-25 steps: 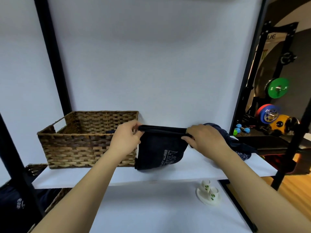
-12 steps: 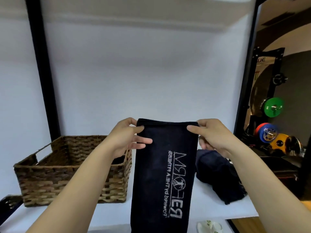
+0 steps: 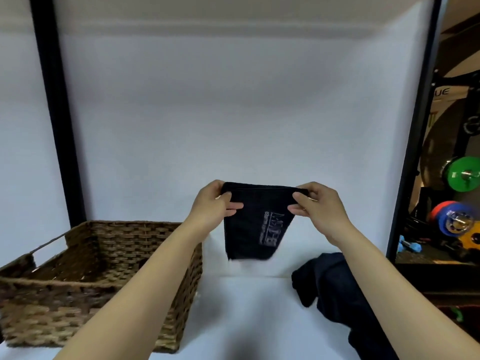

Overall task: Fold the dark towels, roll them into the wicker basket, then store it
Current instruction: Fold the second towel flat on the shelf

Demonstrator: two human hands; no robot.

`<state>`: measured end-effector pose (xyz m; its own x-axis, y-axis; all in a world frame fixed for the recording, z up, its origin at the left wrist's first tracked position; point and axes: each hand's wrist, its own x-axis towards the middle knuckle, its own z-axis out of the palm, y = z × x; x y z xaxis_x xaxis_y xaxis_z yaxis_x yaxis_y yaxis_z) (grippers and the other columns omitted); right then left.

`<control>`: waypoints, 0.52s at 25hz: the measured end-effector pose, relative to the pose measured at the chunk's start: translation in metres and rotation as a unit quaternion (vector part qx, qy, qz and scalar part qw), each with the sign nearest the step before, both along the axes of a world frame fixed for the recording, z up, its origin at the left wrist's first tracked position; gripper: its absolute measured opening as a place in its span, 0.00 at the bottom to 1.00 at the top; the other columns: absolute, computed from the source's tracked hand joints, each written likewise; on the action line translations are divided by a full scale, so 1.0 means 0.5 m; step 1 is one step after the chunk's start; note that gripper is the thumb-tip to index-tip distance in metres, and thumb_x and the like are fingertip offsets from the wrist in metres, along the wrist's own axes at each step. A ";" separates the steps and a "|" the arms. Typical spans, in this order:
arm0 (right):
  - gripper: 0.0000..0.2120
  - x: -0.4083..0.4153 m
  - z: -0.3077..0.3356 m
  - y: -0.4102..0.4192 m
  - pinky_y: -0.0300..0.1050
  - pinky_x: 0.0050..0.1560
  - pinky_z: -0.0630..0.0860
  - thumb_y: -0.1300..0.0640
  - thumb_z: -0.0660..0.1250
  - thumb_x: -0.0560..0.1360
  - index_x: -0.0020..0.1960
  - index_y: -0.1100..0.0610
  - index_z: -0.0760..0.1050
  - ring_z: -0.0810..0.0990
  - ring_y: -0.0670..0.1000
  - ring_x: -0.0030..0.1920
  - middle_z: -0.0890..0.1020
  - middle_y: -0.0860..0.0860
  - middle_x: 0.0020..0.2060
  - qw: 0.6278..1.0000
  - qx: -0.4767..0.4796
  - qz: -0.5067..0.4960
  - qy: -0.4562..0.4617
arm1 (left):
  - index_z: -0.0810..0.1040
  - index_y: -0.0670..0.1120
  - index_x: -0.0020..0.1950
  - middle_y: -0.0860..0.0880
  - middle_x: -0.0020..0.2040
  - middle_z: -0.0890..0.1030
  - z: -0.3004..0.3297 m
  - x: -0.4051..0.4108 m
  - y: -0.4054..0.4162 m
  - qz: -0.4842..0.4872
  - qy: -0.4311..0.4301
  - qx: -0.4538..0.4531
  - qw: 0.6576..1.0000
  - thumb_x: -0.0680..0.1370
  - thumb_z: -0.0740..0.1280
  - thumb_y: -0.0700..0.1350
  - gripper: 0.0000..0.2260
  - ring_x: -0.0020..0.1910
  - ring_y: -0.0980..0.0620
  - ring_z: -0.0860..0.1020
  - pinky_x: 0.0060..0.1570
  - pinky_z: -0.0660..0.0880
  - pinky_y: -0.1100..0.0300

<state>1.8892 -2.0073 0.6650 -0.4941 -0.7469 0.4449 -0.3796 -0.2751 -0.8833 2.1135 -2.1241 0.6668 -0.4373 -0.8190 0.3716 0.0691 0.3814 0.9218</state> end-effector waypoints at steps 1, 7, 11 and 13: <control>0.02 -0.009 -0.019 -0.003 0.47 0.53 0.82 0.62 0.69 0.79 0.50 0.57 0.79 0.87 0.54 0.42 0.83 0.56 0.45 1.000 0.010 0.001 0.017 | 0.76 0.43 0.55 0.47 0.54 0.82 -0.024 -0.003 -0.008 0.010 -0.020 -0.025 0.999 0.85 0.58 0.37 0.07 0.47 0.47 0.86 0.51 0.82 0.53; 0.12 0.006 -0.395 0.103 0.36 0.42 0.74 0.59 0.70 0.77 0.46 0.41 0.76 0.77 0.41 0.38 0.80 0.44 0.41 0.953 0.233 0.023 0.191 | 0.76 0.63 0.53 0.51 0.44 0.79 -0.411 0.083 0.032 -0.015 -0.255 -0.122 0.959 0.82 0.64 0.41 0.14 0.39 0.58 0.75 0.42 0.73 0.62; 0.14 0.048 -0.572 0.190 0.42 0.55 0.76 0.58 0.68 0.76 0.57 0.41 0.75 0.74 0.42 0.53 0.73 0.33 0.54 0.914 0.243 -0.005 0.324 | 0.76 0.61 0.62 0.62 0.56 0.75 -0.560 0.144 0.092 -0.022 -0.342 -0.237 0.909 0.80 0.64 0.41 0.16 0.56 0.62 0.74 0.57 0.74 0.61; 0.14 0.079 -0.562 0.204 0.44 0.53 0.76 0.61 0.70 0.74 0.57 0.48 0.77 0.70 0.42 0.51 0.72 0.34 0.52 0.914 0.211 -0.024 0.345 | 0.77 0.55 0.59 0.61 0.59 0.77 -0.555 0.150 0.112 -0.024 -0.329 -0.282 0.901 0.77 0.65 0.41 0.14 0.59 0.58 0.73 0.57 0.74 0.56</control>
